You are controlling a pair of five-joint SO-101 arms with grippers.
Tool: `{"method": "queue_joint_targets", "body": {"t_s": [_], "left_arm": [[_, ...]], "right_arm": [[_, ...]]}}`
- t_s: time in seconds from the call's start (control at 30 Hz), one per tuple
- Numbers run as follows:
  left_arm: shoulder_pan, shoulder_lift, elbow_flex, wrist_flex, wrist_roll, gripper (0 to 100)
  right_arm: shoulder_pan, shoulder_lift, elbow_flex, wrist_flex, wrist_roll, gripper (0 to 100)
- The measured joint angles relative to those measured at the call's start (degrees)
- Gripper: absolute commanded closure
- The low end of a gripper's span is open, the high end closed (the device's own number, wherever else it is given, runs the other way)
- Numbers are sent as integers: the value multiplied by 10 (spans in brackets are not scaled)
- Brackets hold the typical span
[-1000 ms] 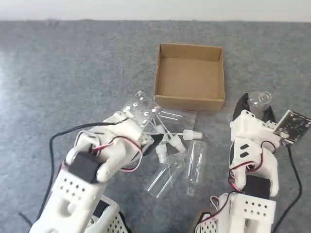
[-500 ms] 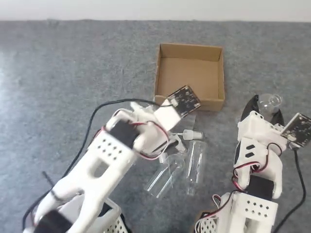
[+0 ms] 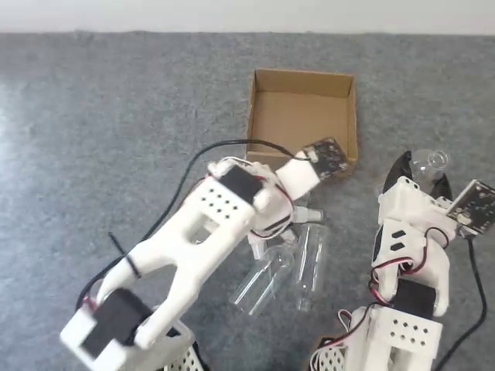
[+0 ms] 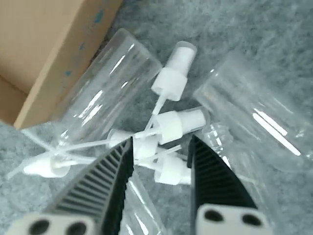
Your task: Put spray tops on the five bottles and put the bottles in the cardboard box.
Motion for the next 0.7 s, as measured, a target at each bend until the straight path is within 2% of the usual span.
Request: {"method": "queue_joint_targets", "body": {"t_s": [0.37, 0.53, 0.7], "left_arm": [[18, 152, -89, 0, -23, 830], [20, 193, -123, 0, -27, 765], [18, 224, -145, 0, -27, 764]], "right_arm": [[2, 0, 0, 0, 0, 909], [2, 0, 0, 0, 0, 909], [2, 0, 0, 0, 0, 909]]}}
